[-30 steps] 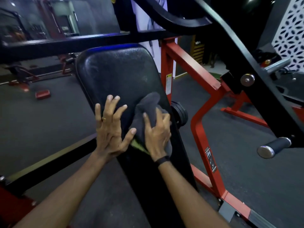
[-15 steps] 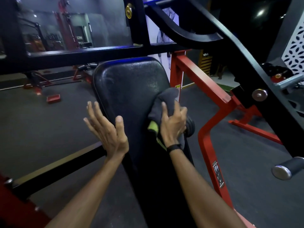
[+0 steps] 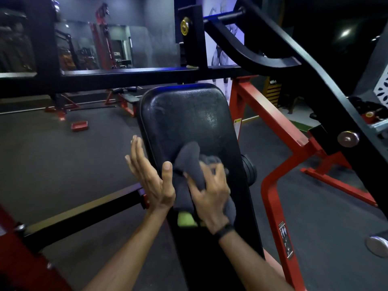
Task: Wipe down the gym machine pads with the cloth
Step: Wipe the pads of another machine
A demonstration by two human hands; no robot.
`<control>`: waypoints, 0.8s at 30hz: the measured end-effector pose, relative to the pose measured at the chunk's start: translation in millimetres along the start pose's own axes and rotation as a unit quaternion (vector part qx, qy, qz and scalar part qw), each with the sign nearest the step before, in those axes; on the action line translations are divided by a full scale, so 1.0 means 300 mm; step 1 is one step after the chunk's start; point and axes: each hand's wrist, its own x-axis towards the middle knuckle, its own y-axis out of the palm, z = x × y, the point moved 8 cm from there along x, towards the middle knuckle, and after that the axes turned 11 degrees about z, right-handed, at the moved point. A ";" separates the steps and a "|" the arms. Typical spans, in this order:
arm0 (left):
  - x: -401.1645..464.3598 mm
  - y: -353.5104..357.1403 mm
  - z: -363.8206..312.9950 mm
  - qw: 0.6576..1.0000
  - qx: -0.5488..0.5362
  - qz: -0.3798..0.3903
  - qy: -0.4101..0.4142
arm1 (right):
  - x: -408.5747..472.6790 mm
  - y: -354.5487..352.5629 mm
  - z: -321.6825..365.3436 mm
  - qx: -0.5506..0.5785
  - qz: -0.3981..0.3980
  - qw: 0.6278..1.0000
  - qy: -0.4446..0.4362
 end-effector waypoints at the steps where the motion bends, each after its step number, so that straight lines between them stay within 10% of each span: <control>1: 0.005 -0.005 0.003 1.000 0.000 -0.004 -0.005 | 0.110 0.009 0.048 0.007 -0.006 1.000 -0.008; 8: 0.002 -0.002 -0.009 1.000 0.000 -0.005 0.001 | 0.489 0.030 0.256 0.017 -0.011 0.997 -0.078; 24: -0.034 0.072 -0.152 0.954 0.169 0.110 0.223 | -0.398 -0.012 -0.080 0.035 -0.011 0.999 -0.028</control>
